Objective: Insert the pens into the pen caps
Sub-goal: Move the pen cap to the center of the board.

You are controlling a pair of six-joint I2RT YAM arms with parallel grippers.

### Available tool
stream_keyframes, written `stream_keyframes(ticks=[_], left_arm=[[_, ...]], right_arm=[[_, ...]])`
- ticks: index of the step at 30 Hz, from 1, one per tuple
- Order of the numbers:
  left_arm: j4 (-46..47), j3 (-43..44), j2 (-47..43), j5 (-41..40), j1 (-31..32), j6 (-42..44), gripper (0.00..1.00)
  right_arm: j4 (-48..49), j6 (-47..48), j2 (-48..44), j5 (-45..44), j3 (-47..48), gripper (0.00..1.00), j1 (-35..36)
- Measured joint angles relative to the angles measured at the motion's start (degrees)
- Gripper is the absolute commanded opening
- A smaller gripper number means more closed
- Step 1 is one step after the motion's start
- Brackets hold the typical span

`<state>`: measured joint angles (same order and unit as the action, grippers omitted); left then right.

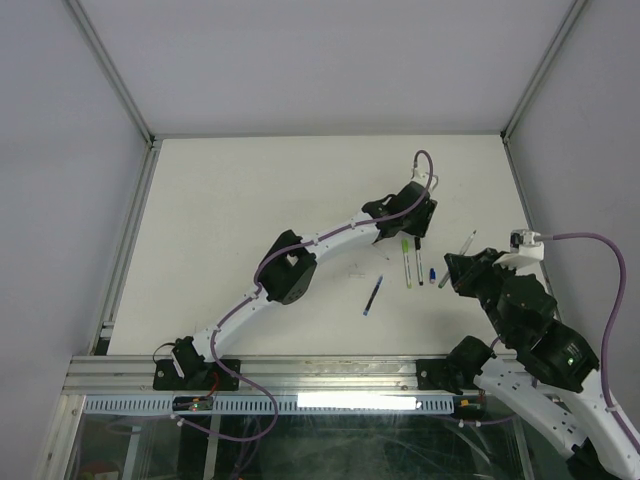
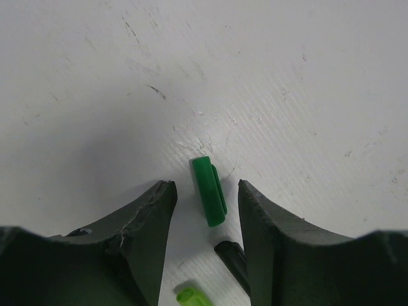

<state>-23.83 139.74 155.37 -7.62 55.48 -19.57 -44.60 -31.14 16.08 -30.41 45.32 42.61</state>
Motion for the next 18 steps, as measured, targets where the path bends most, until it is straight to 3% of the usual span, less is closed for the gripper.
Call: stream_keyframes(ticks=[18], left_arm=[[-0.1,1.2,1.2,-4.7,1.8,5.6,0.36]], right_arm=[[-0.7,0.0,-1.1,0.0,-1.3,0.00,0.0]])
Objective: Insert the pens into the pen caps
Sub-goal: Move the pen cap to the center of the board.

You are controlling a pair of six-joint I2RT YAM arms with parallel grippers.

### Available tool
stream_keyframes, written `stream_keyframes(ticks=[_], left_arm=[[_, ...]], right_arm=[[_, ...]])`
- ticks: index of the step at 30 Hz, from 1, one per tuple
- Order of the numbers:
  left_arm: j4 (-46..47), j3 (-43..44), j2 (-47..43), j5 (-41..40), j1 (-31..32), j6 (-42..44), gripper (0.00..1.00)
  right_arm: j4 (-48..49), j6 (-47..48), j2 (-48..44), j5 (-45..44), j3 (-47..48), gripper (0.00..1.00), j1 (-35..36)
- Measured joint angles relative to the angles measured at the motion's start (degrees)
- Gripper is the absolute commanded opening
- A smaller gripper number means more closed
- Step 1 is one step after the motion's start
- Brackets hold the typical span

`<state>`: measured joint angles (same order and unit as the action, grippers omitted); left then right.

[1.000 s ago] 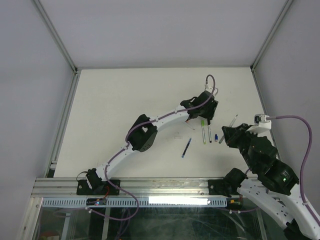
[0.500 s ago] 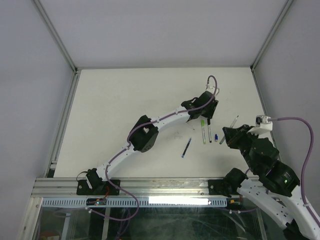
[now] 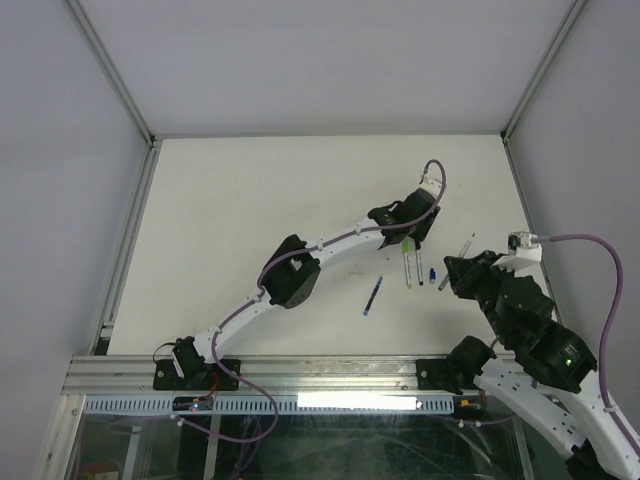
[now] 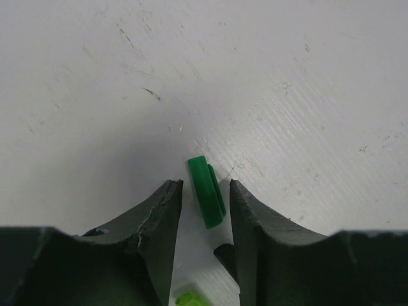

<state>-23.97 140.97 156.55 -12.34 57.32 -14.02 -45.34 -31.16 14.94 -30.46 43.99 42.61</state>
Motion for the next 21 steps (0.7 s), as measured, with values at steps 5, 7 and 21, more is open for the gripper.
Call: stream_keyframes(ticks=[5,7,21], left_arm=[[-0.1,0.0,0.2,-1.6,0.5,1.7,0.28],[0.0,-0.1,0.2,-1.8,0.5,2.0,0.24],[1.1,-2.6,-1.1,0.6,-1.4,0.3,0.11]], right_arm=[[0.0,0.0,-0.2,0.0,-0.3,0.00,0.0],[0.0,0.0,-0.2,0.0,-0.6,0.00,0.0],[0.0,-0.1,-0.9,0.0,-1.2,0.00,0.0]])
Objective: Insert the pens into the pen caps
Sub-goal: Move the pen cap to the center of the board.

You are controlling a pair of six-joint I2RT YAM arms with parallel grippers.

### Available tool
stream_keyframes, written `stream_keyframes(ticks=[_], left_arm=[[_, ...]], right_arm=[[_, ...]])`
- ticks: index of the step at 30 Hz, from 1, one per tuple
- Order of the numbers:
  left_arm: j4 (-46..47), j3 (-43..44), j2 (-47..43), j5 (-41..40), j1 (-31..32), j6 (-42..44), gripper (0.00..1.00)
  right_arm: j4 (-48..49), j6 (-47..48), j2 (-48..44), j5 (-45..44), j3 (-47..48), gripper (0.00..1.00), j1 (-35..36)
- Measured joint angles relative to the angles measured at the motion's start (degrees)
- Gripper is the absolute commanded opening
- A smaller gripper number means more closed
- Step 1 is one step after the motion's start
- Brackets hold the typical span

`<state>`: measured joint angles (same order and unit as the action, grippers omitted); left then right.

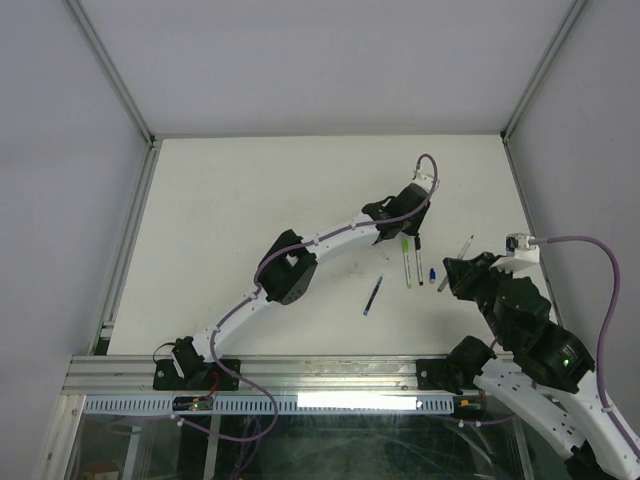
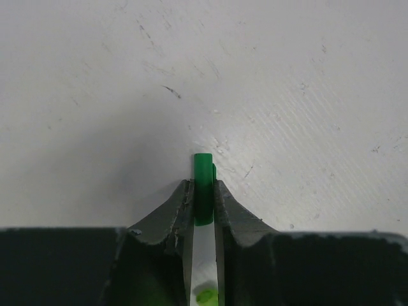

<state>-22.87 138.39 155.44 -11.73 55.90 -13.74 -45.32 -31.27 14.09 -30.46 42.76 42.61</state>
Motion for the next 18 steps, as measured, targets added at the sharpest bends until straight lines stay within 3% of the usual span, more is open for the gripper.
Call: stream_keyframes(ticks=[8,18], left_arm=[[-0.7,-5.1,-3.7,5.9,-6.3,-2.6,0.10],[-4.0,-14.6,-10.6,6.3,-13.6,-1.2,0.11]], right_arm=[[0.5,-0.2,0.0,0.1,-1.1,0.00,0.0],[2.6,-0.8,1.5,1.8,-2.3,0.00,0.0]])
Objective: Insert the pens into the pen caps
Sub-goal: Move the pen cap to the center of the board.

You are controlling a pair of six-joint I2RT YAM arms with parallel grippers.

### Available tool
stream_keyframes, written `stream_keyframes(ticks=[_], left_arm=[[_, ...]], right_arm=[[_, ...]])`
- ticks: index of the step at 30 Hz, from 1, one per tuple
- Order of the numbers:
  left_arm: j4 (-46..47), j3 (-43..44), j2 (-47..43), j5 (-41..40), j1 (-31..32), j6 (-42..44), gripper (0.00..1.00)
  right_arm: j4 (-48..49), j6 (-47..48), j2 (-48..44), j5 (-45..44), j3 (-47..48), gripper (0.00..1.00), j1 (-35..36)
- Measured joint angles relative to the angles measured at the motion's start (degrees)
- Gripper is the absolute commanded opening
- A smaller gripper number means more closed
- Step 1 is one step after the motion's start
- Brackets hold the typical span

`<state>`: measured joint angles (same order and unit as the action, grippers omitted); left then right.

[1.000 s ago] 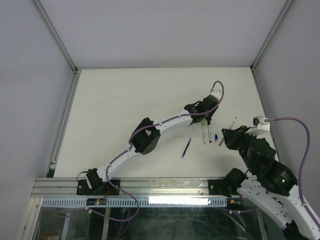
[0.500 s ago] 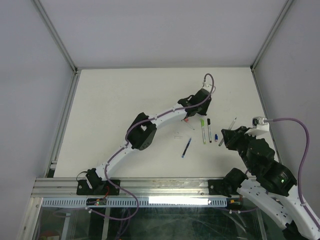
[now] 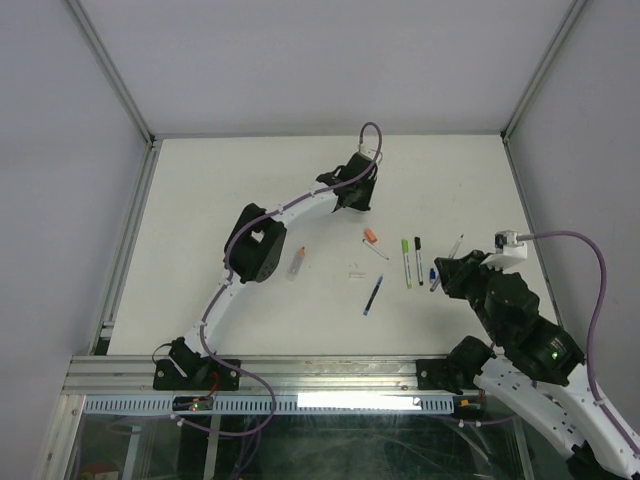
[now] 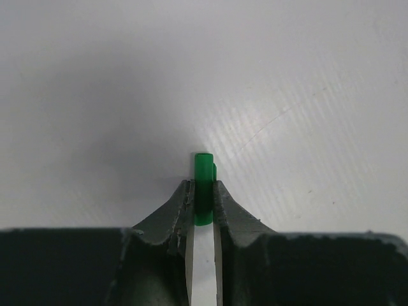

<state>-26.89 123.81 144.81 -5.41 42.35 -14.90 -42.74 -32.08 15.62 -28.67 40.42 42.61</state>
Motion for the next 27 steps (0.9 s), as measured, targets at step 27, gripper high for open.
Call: stream_keyframes(ticks=[27], left_arm=[[-4.3,-52.2,-37.5,1.1,-0.7,0.5,0.09]], right_arm=[[15.2,-1.5,11.3,10.1,-7.3,0.00,0.0]])
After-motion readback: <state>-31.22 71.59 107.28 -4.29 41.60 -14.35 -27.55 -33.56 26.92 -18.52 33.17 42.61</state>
